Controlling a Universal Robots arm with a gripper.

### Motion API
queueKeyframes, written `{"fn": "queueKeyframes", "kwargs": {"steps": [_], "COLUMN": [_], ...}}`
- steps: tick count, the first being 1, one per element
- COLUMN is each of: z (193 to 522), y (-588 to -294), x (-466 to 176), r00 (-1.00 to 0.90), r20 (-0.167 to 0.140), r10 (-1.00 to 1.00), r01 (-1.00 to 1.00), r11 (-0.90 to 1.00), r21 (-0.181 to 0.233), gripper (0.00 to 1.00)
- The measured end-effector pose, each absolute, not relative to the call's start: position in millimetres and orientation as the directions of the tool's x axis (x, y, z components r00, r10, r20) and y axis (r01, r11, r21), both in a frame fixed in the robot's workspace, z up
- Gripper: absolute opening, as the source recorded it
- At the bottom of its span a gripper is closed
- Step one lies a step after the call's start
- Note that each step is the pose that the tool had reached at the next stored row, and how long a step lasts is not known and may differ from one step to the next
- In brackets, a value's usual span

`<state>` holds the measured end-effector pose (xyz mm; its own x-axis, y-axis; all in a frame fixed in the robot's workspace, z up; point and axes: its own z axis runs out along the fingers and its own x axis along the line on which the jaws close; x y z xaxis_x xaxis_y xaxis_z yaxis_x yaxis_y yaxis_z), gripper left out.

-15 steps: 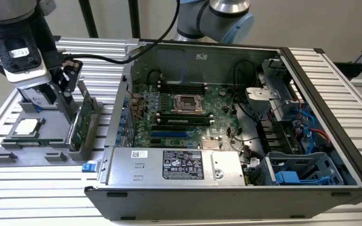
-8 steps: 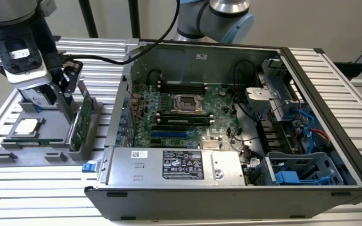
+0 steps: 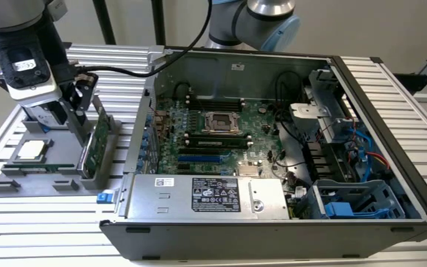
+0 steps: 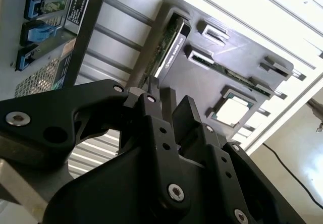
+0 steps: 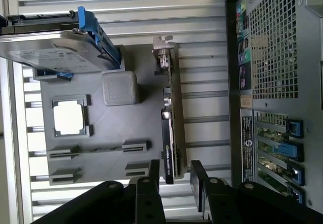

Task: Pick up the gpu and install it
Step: 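Pick up the gpu and move the gpu toward the slot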

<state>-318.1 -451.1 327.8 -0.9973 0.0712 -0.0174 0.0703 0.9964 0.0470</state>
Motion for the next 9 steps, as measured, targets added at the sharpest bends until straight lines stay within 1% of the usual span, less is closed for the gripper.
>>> {"fn": "queueKeyframes", "kwargs": {"steps": [9], "z": [325.6], "y": [-451.1], "x": [-318.1], "r00": [-0.997], "r20": [-0.017], "r10": [0.071], "r01": [0.07], "r11": [0.996], "r21": [0.047], "gripper": [1.0]}}
